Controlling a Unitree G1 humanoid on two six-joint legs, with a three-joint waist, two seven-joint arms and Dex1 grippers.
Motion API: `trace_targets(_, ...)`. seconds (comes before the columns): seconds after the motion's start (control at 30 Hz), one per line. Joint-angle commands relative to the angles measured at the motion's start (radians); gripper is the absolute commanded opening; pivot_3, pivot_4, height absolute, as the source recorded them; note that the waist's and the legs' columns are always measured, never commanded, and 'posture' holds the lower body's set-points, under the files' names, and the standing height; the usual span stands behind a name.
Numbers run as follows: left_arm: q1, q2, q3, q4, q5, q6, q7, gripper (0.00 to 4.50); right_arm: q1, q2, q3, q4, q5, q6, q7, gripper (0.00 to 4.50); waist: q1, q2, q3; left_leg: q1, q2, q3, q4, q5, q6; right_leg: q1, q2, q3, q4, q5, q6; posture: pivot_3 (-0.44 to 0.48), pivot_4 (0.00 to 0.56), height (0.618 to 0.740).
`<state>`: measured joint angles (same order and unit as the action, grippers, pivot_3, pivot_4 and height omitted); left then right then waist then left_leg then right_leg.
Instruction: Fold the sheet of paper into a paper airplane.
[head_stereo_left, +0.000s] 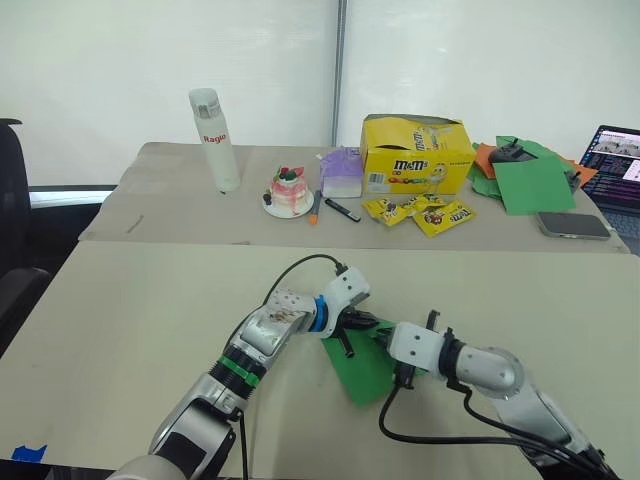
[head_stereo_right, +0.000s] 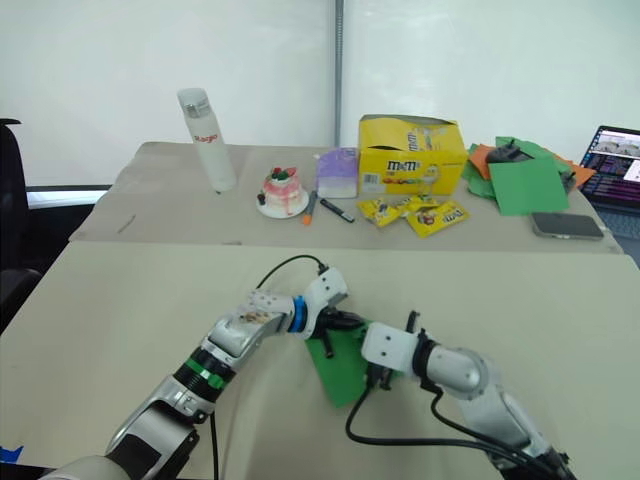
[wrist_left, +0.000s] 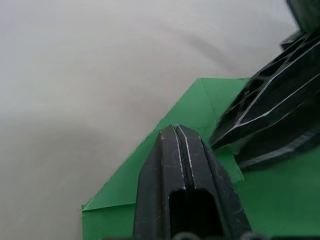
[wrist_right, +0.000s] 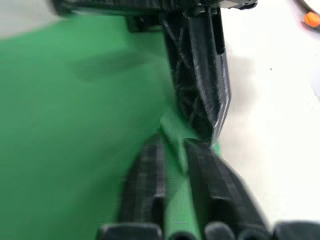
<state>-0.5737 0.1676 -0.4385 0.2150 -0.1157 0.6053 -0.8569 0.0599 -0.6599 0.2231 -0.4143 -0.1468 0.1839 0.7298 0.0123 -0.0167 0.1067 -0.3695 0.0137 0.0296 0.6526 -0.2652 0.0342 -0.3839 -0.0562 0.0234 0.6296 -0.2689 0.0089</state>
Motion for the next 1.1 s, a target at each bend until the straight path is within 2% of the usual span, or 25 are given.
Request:
trace_targets(0.03, 0.016, 0.009, -0.030, 0.043, 0.029, -0.002, -0.001, 0.00, 0.017, -0.004, -0.106, -0.083, 0.102, 0.033, 0.016, 1.59, -0.001, -0.001, 0.001, 0.000, 0.000, 0.000, 0.000, 0.000, 0.000, 0.000, 0.000, 0.000, 0.000, 0.000, 0.000, 0.000, 0.150, 0.738)
trace_targets(0.17, 0.009, 0.009, -0.031, 0.058, 0.033, -0.016, -0.001, 0.00, 0.005, 0.042, -0.170, -0.080, 0.165, 0.117, -0.024, 1.59, 0.000, -0.001, 0.001, 0.001, 0.000, 0.000, 0.000, 0.000, 0.000, 0.000, 0.000, 0.000, 0.001, 0.000, 0.000, 0.000, 0.150, 0.738)
trace_targets(0.33, 0.009, 0.013, -0.030, 0.060, 0.037, -0.023, 0.002, 0.00, -0.051, 0.132, -0.147, -0.005, 0.159, 0.213, -0.104, 0.05, 0.000, 0.000, 0.000, 0.000, 0.000, 0.000, 0.000, 0.000, 0.000, 0.000, 0.000, 0.000, 0.001, 0.000, 0.000, 0.000, 0.150, 0.738)
trace_targets(0.47, 0.008, 0.017, -0.031, 0.058, 0.042, -0.025, 0.006, 0.00, -0.068, 0.217, -0.152, 0.042, 0.200, 0.346, -0.155, 0.02, 0.001, 0.001, -0.001, 0.000, 0.000, 0.000, 0.000, 0.000, 0.000, 0.000, 0.000, 0.000, 0.001, 0.000, 0.000, 0.000, 0.150, 0.738)
trace_targets(0.57, 0.003, 0.015, -0.035, 0.063, 0.046, -0.030, 0.006, 0.00, -0.077, 0.259, -0.162, 0.064, 0.227, 0.366, -0.171, 0.02, -0.001, 0.002, -0.001, 0.000, 0.000, 0.000, 0.000, 0.000, 0.000, 0.000, 0.000, 0.001, 0.001, 0.000, 0.000, 0.000, 0.150, 0.738)
trace_targets(0.73, -0.003, 0.012, -0.036, 0.074, 0.050, -0.040, 0.003, 0.00, -0.035, 0.255, -0.151, 0.056, 0.238, 0.406, -0.175, 0.02, 0.000, 0.001, -0.001, 0.000, 0.000, 0.000, 0.000, 0.000, 0.000, 0.000, 0.000, 0.001, 0.001, 0.000, 0.000, 0.000, 0.150, 0.738)
trace_targets(0.9, -0.006, 0.014, -0.037, 0.082, 0.050, -0.049, -0.001, 0.00, 0.020, 0.212, -0.235, 0.046, 0.228, 0.440, -0.223, 0.02, 0.001, 0.001, -0.003, 0.000, 0.000, 0.000, 0.000, 0.000, 0.000, 0.001, 0.000, 0.001, 0.000, 0.000, 0.000, 0.000, 0.150, 0.738)
trace_targets(1.1, -0.010, 0.013, -0.038, 0.088, 0.049, -0.057, -0.005, 0.00, 0.038, 0.166, -0.294, 0.041, 0.255, 0.296, -0.201, 0.02, 0.000, 0.000, -0.003, 0.001, -0.001, 0.000, 0.000, 0.000, 0.000, 0.002, 0.000, 0.001, 0.000, -0.001, 0.001, 0.000, 0.150, 0.738)
